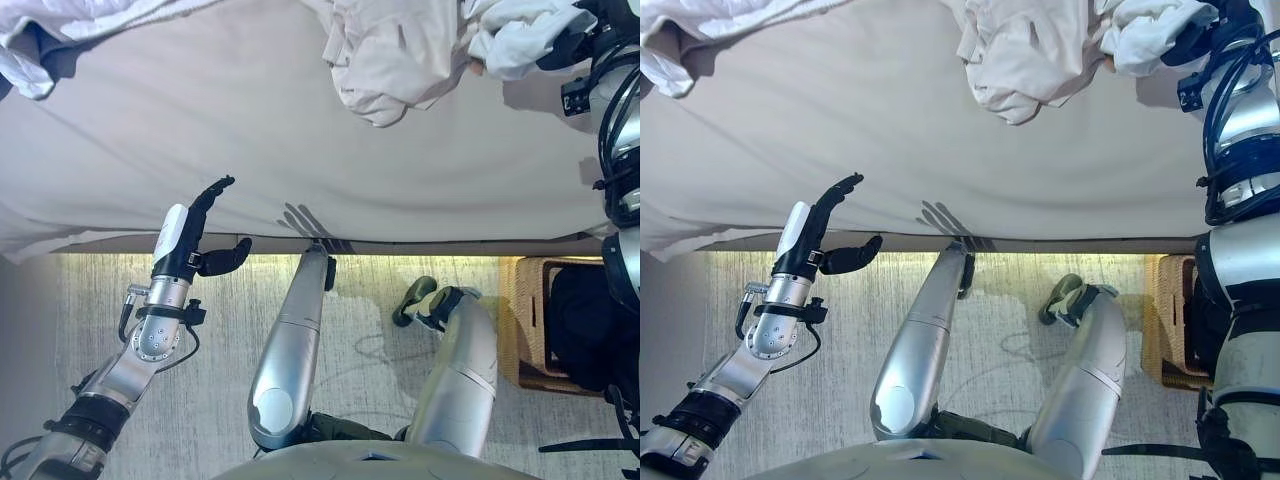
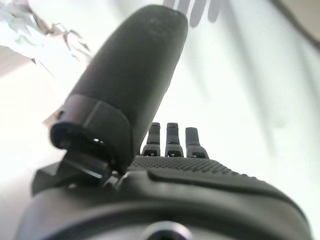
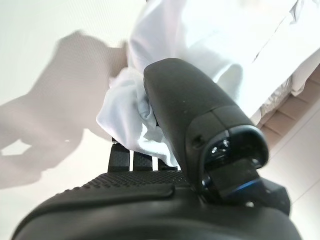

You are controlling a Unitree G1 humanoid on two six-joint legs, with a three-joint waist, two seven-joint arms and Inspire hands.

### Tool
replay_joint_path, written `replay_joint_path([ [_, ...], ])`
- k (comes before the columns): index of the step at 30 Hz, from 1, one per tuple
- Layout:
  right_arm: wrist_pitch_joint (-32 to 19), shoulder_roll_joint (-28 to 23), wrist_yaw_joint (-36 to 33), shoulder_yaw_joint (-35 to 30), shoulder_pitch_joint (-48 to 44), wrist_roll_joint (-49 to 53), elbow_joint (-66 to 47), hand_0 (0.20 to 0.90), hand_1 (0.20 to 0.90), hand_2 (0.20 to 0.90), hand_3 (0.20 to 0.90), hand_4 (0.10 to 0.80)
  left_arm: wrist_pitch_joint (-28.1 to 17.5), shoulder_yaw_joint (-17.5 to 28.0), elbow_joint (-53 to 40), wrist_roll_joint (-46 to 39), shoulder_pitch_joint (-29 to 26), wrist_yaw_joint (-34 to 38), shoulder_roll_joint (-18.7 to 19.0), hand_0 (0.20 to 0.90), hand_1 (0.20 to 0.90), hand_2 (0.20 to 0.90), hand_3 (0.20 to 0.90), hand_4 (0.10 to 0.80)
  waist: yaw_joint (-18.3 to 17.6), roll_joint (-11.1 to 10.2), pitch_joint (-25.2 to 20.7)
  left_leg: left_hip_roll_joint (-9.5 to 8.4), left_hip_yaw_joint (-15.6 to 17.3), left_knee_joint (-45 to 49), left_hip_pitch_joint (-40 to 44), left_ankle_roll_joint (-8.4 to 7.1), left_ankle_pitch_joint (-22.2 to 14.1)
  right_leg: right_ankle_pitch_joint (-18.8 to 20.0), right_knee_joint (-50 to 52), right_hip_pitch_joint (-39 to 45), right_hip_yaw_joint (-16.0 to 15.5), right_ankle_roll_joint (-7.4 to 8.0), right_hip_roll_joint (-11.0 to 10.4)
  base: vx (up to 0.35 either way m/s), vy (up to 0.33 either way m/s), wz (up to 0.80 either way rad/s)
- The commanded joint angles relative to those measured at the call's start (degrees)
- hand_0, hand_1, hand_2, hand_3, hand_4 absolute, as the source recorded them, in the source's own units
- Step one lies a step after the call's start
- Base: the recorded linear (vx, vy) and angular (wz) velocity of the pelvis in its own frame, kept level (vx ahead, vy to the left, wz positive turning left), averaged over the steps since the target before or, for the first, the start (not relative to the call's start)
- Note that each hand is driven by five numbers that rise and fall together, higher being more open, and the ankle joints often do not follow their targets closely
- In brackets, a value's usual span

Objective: Pick up the clothes from the bed and place them into the basket

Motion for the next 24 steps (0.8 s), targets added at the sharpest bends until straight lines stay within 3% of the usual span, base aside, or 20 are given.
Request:
replay_joint_path([
  [1, -6.18, -6.77, -0.61, -0.85, -2.40, -3.82, -3.33, 0.300, 0.300, 0.300, 0.200, 0.100, -1.48, 2.52, 0.02, -1.19, 0.14, -1.35, 1.17, 0.900, 0.900, 0.900, 0.900, 0.800, -0.07, -2.22, -4.53, -0.55, 5.21, -2.28, 8.75, 1.99, -0.95, -2.71, -0.64, 10.81, -2.57, -0.18, 3.36, 0.077, 0.064, -0.14],
  [7, -8.36, -9.46, 0.77, -1.57, 0.35, -3.01, -4.63, 0.300, 0.300, 0.300, 0.200, 0.100, 1.41, 0.31, 4.52, -1.79, -0.70, -4.56, 0.27, 0.900, 0.900, 0.900, 0.900, 0.800, -1.59, -4.02, -8.17, 1.45, 6.75, -11.11, 17.68, 1.35, 0.79, -0.59, -9.60, 20.02, -3.28, 0.12, 3.60, 0.075, 0.054, -0.22],
  [9, -8.62, -11.65, 1.12, -2.33, 1.62, -0.96, -6.42, 0.300, 0.300, 0.300, 0.200, 0.100, 2.19, -0.61, 7.54, -1.47, -0.97, -5.53, -0.06, 0.900, 0.900, 0.900, 0.900, 0.800, -2.90, -5.15, -10.92, 2.51, 8.64, -18.19, 22.65, 1.14, 3.83, 2.58, -17.15, 25.22, -4.28, 0.21, 4.18, 0.054, 0.026, -0.20],
  [12, -8.05, -13.41, 0.96, -3.48, 2.70, -0.12, -8.12, 0.300, 0.300, 0.300, 0.200, 0.100, 2.82, -1.20, 9.52, -1.04, -1.67, -6.21, -0.22, 0.900, 0.900, 0.900, 0.900, 0.800, -3.94, -5.88, -12.59, 2.87, 9.77, -22.49, 26.48, 0.80, 4.74, 4.20, -22.21, 29.07, -4.38, 0.92, 4.73, 0.058, -0.004, -0.23],
  [24, -7.78, -23.04, 2.55, -10.37, 12.26, 2.41, -16.37, 0.300, 0.300, 0.300, 0.200, 0.100, 4.23, -1.63, 18.41, 1.73, -3.36, -6.82, -2.65, 0.900, 0.900, 0.900, 0.900, 0.800, -11.39, -9.03, -22.26, 2.84, 15.62, -43.48, 42.73, -1.20, 7.86, 11.98, -45.81, 42.11, -0.55, 5.74, 8.72, 0.059, 0.009, -0.18],
])
